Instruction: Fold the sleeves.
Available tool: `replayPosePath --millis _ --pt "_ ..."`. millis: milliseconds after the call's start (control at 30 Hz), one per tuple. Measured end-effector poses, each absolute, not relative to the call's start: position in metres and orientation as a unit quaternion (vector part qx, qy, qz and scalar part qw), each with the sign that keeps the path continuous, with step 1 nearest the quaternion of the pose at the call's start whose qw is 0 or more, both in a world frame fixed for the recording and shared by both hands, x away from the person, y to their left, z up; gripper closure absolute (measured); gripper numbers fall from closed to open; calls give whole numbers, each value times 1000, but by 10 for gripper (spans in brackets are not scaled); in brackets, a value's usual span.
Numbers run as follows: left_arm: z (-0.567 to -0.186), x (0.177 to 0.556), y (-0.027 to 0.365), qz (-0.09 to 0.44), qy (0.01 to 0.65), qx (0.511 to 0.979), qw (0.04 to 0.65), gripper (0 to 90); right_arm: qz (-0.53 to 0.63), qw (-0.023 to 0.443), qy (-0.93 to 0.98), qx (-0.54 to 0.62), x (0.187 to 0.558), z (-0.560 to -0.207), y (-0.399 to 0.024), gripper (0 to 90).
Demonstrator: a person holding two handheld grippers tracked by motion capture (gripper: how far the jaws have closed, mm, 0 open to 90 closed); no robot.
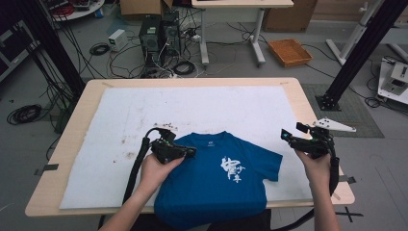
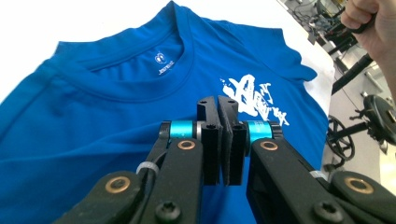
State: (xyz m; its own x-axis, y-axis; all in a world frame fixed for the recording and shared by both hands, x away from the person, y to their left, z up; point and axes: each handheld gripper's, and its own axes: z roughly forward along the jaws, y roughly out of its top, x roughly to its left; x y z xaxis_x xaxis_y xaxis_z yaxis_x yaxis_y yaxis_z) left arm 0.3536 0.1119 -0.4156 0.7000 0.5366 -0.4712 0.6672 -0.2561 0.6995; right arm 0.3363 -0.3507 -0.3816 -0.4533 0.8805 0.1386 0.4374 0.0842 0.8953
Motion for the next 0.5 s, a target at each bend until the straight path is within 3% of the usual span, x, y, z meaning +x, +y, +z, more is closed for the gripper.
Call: replayPosePath --millis 233,500 --pt "-408 342 118 -44 350 791 499 785 485 230 698 475 336 -383 -353 243" --pt "-406 317 155 18 387 796 465 736 486 231 695 478 334 -382 -355 244"
